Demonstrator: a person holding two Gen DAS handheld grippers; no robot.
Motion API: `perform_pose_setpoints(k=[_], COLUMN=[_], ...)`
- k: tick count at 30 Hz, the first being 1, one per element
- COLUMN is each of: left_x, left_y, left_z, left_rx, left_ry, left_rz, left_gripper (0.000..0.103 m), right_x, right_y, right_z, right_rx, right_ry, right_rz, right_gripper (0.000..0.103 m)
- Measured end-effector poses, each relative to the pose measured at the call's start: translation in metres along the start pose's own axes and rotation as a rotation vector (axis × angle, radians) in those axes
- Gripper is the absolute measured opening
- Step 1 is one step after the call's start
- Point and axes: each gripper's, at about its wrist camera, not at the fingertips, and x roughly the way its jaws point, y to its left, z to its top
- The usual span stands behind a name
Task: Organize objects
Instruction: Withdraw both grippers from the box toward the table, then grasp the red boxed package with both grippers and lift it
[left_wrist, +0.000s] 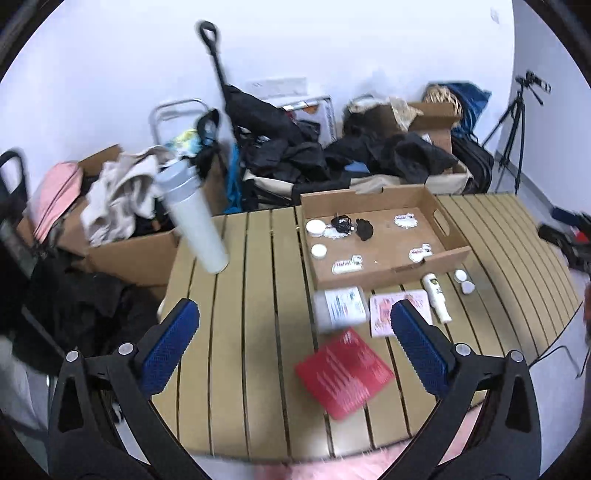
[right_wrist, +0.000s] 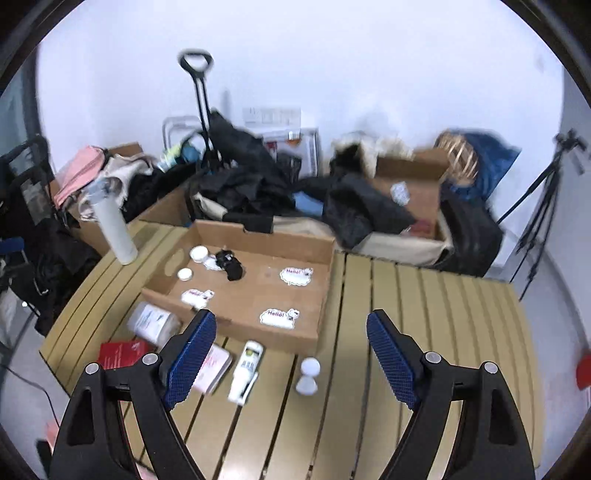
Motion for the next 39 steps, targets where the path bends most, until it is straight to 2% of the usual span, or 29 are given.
perform_pose_setpoints(k=[3, 5, 8, 10, 12, 15, 17, 20, 23, 25, 27, 29, 31, 33, 35, 36, 37, 39], left_x=[-0.032, -0.054, -0.074, -0.078, -0.077, -0.071, -0.066, -0.047, -0.009, 0.019, 0.057, 0.089, 0.110, 0.133, 0.148, 0.156, 0.164, 0.166], left_y=[-0.004, -0.009, -0.016, -0.017, -0.022, -0.025, -0.024, -0.022, -0.014, -0.013, -0.012, -0.012, -0.008, -0.002, 0.006, 0.014, 0.020, 0.029], left_z=[-0.051, -0.094, -0.142, -0.152, -0.149, -0.142, -0.146, -0.151, -0.152, -0.149, -0.145, -0.143, -0.142, -0.143, -0.148, -0.151, -0.155, -0.161], left_rx=[-0.033, -0.070, -0.125, -0.143, -0.120, -0.104, -0.130, -0.130, -0.124, -0.125, -0.147, -0.161, -0.183, -0.217, -0.261, -0.299, -0.334, -0.393], left_ry=[0.005, 0.012, 0.051, 0.072, 0.076, 0.061, 0.062, 0.061, -0.041, -0.023, 0.035, 0.074, 0.097, 0.130, 0.145, 0.159, 0.179, 0.173], left_rz=[-0.009, -0.032, -0.083, -0.088, -0.096, -0.053, -0.076, -0.124, -0.148, -0.171, -0.182, -0.199, -0.206, -0.213, -0.260, -0.297, -0.330, -0.396], left_gripper=[0.103, 0.103, 0.103, 0.103, 0.103, 0.103, 0.103, 0.103, 0.103, 0.103, 0.101, 0.099, 0.090, 0.085, 0.060, 0.058, 0.058, 0.053], right_x=[-0.057, -0.088, -0.121, -0.129, -0.132, -0.138, -0.135, -0.112, -0.068, -0.038, -0.004, 0.031, 0.066, 0.100, 0.131, 0.145, 0.159, 0.178], right_y=[0.026, 0.043, 0.061, 0.070, 0.075, 0.081, 0.085, 0.090, 0.093, 0.097, 0.107, 0.124, 0.145, 0.167, 0.186, 0.191, 0.195, 0.197], right_z=[-0.049, -0.088, -0.142, -0.166, -0.173, -0.164, -0.158, -0.158, -0.155, -0.147, -0.137, -0.126, -0.118, -0.111, -0.107, -0.106, -0.106, -0.109], right_rx=[-0.072, -0.056, 0.046, 0.081, 0.070, 0.026, 0.029, 0.049, 0.063, 0.088, 0.080, 0.060, 0.039, 0.016, 0.000, 0.009, 0.030, 0.072], right_ry=[-0.063, -0.021, 0.019, 0.059, 0.071, 0.016, -0.017, 0.017, 0.132, 0.145, 0.171, 0.192, 0.221, 0.248, 0.271, 0.292, 0.320, 0.358], right_rz=[-0.020, -0.005, 0.111, 0.190, 0.236, 0.199, 0.181, 0.212, 0.290, 0.358, 0.387, 0.406, 0.438, 0.457, 0.468, 0.485, 0.502, 0.518], right_gripper=[0.087, 0.087, 0.087, 0.087, 0.087, 0.087, 0.087, 0.087, 0.087, 0.086, 0.086, 0.081, 0.073, 0.069, 0.067, 0.066, 0.060, 0.053])
